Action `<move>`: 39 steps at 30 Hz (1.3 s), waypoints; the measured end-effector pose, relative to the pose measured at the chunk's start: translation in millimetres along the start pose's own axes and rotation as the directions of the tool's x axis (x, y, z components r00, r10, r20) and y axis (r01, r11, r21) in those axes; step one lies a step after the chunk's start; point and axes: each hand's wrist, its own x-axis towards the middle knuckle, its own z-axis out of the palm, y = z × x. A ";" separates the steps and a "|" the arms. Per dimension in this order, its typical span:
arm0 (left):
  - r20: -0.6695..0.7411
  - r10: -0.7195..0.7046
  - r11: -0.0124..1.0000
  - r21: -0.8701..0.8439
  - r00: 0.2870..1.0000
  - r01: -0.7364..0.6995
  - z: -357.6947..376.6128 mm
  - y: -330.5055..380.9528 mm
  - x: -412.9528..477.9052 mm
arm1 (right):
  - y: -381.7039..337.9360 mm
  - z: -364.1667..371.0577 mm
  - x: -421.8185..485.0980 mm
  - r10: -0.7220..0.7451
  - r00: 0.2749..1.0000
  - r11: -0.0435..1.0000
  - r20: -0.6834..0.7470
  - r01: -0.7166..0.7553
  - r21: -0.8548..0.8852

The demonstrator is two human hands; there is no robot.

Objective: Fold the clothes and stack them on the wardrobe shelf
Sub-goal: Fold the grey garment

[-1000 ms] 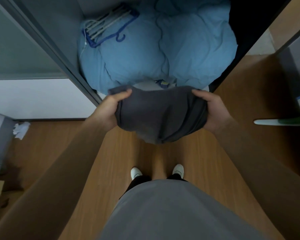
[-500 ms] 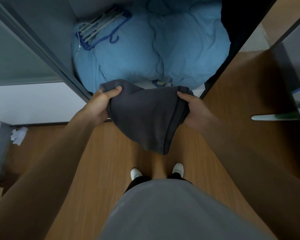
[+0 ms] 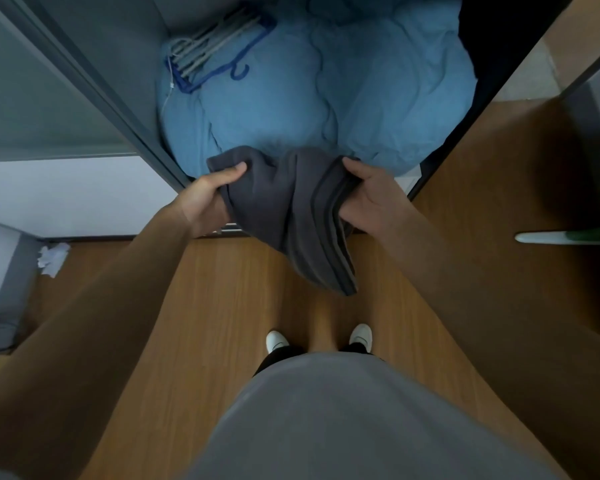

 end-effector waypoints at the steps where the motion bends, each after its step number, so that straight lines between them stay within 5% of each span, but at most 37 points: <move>1: 0.000 0.013 1.000 -0.019 1.000 -0.013 -1.1 -1.4 0.0 | -2.8 3.6 0.8 -0.002 1.000 1.000 -0.011 0.002 0.000; 11: -0.328 0.073 0.990 0.136 0.942 -0.030 20.5 4.0 15.3 | -20.5 8.7 2.3 0.025 0.996 0.993 -0.091 -0.036 -0.116; 16: -0.389 0.080 0.973 0.231 0.918 0.013 22.5 21.2 16.2 | -27.5 7.1 5.5 -0.007 0.967 0.946 -0.253 -0.075 -0.314; 21: -0.319 -0.044 0.998 0.036 0.947 0.059 18.2 24.6 8.7 | -33.5 2.3 12.5 0.013 0.906 0.899 -0.423 -0.196 -0.392; 27: -0.375 0.114 0.991 0.105 0.920 -0.080 21.6 11.4 12.6 | -36.4 -12.8 17.6 0.044 0.873 0.842 -0.486 -0.294 -0.452; 36: -0.201 0.204 0.847 0.527 0.958 -0.069 26.1 13.5 10.1 | -35.4 -33.3 17.3 -0.183 0.913 0.768 -0.365 -0.099 -0.633; 39: -0.204 0.159 0.702 0.712 0.966 0.035 25.8 20.8 7.9 | -38.4 -29.7 13.7 -0.125 0.973 0.638 -0.193 -0.070 -0.767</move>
